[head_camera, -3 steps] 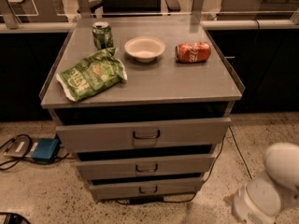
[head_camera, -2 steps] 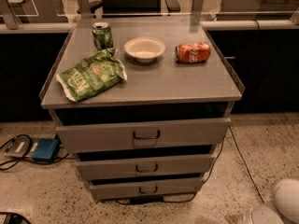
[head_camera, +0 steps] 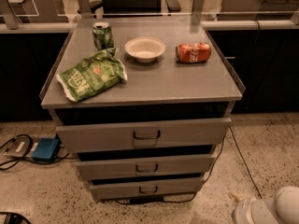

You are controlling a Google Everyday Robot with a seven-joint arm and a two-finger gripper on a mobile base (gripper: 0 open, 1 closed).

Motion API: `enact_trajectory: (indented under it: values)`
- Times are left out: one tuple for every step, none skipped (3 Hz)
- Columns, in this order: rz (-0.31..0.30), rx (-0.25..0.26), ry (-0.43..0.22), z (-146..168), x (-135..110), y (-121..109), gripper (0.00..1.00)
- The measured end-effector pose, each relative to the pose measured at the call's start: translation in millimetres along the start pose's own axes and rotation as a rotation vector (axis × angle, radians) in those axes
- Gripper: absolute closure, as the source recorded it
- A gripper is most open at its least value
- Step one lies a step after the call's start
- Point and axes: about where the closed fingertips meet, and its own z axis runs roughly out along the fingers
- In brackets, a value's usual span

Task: Open bottom drawer

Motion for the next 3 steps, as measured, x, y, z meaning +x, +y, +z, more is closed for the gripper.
enact_trajectory:
  values:
    - [-0.005, 0.0, -0.007, 1.9, -3.9, -0.3, 0.0]
    - [-0.014, -0.001, -0.021, 5.8, -11.8, -0.8, 0.0]
    - [-0.061, 0.044, -0.152, 14.8, -74.9, -26.1, 0.0]
